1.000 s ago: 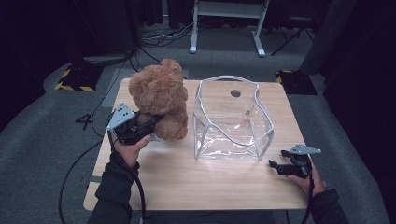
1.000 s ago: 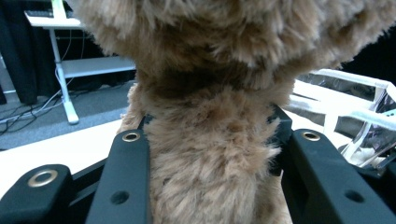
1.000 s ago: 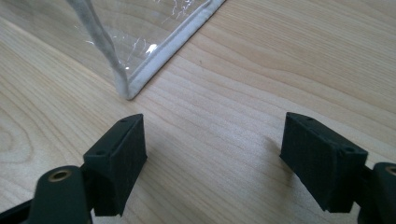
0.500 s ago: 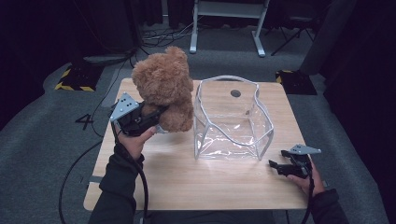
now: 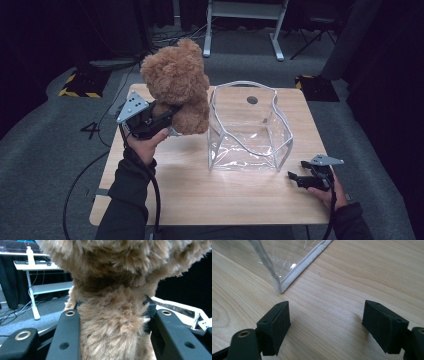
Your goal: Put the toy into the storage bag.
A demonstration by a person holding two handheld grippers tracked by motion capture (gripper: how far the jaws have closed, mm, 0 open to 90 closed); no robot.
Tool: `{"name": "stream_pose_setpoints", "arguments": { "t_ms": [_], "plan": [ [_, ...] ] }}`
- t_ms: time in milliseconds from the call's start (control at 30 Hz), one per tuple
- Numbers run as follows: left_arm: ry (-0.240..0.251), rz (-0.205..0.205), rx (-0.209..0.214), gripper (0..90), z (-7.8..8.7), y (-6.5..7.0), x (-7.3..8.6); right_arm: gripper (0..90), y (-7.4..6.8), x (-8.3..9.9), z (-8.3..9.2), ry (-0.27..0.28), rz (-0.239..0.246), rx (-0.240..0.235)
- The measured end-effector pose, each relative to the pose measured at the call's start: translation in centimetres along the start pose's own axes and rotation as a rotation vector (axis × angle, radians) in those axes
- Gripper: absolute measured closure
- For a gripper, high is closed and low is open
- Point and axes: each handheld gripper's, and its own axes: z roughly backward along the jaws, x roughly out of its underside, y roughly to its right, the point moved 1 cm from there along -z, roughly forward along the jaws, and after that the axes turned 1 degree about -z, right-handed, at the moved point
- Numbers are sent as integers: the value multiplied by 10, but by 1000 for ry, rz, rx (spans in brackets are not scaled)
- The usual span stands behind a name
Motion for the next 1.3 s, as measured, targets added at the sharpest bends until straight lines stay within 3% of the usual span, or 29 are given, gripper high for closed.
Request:
{"name": "stream_pose_setpoints", "arguments": {
  "t_ms": [433,733,933,1300],
  "plan": [
    [40,-22,23,585,-9,9,-28,223,0,0,0,0,0,0],
    [60,-49,62,585,-20,23,-50,223,0,0,0,0,0,0],
    [66,-59,98,585,-28,33,-57,223,0,0,0,0,0,0],
    [56,-105,188,584,-58,63,-74,223,0,0,0,1,1,0]
  ]
}}
